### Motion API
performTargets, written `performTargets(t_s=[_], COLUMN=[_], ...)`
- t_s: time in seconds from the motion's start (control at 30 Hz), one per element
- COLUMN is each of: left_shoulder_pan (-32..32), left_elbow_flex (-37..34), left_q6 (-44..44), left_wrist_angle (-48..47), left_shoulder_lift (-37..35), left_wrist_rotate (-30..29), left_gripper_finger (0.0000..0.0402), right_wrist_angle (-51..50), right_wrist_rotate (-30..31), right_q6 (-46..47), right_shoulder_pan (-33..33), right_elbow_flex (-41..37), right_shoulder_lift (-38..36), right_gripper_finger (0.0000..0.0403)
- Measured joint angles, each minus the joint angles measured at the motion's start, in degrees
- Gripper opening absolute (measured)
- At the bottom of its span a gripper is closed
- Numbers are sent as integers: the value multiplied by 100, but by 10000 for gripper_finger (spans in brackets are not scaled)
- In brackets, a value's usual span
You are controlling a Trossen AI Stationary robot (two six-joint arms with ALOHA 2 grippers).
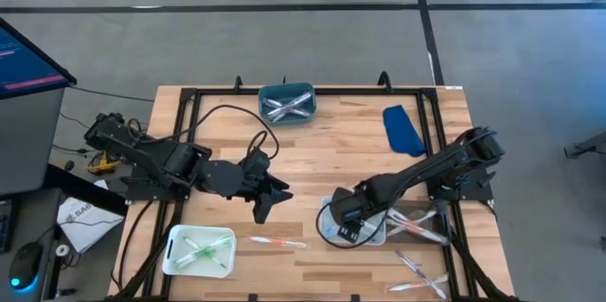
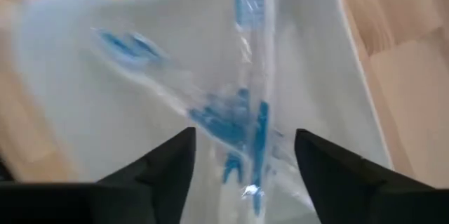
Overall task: Pick & Place Toothbrushes
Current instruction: Put the violet toothbrush into the blue bin
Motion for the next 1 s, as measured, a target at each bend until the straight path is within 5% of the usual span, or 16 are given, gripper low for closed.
performTargets(t_s=[0.8, 1.0], left_shoulder_pan=[0, 0], left_elbow_flex=[-2, -2], left_q6=[302, 337], left_wrist_angle=[3, 2], left_shoulder_lift=[2, 2], left_wrist_rotate=[-400, -399], left_gripper_finger=[140, 140], right_wrist_angle=[1420, 1584], right_wrist_rotate=[25, -770], right_q6=[-495, -473], right_shoulder_pan=[-448, -202], right_elbow_flex=[302, 302], right_shoulder_lift=[-2272, -2498], right_gripper_finger=[255, 255])
